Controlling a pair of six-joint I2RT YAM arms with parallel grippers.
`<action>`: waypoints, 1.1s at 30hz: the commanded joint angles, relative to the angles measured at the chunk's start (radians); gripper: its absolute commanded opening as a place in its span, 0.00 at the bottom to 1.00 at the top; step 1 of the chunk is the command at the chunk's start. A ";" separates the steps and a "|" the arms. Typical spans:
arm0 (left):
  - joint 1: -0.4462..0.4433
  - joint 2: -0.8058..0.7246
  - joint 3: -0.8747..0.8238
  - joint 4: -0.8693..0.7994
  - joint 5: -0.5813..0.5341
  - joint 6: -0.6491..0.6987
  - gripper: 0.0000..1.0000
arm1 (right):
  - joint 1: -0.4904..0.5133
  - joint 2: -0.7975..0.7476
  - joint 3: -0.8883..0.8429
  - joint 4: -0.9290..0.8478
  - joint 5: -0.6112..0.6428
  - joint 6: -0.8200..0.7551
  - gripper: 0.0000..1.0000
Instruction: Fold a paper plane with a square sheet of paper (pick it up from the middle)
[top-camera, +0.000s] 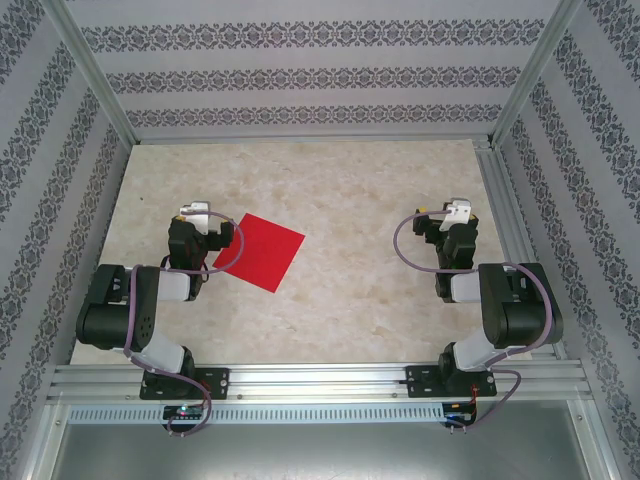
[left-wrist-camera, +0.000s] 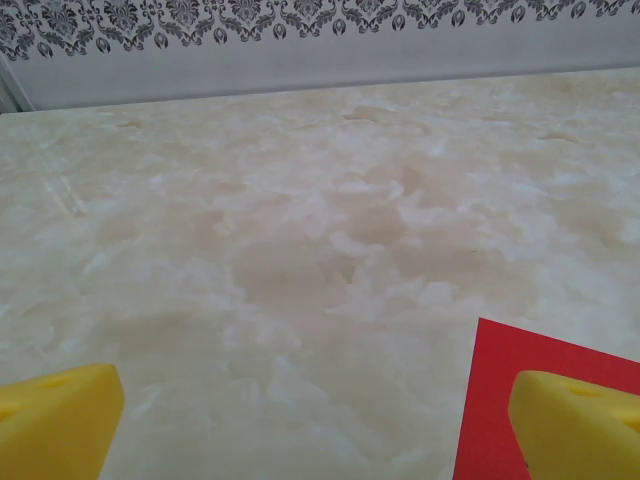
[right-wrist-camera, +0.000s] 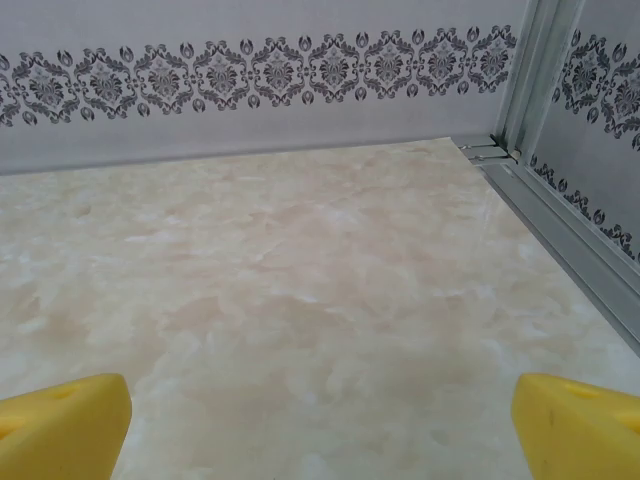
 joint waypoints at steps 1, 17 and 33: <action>-0.008 0.009 0.020 -0.005 0.013 0.014 1.00 | -0.006 -0.015 0.015 0.008 -0.020 -0.013 0.98; -0.008 0.009 0.020 -0.005 0.013 0.012 1.00 | -0.006 -0.013 0.015 0.008 -0.021 -0.014 0.98; -0.008 -0.099 0.187 -0.376 -0.049 -0.011 1.00 | -0.003 -0.150 0.048 -0.173 0.055 0.000 0.98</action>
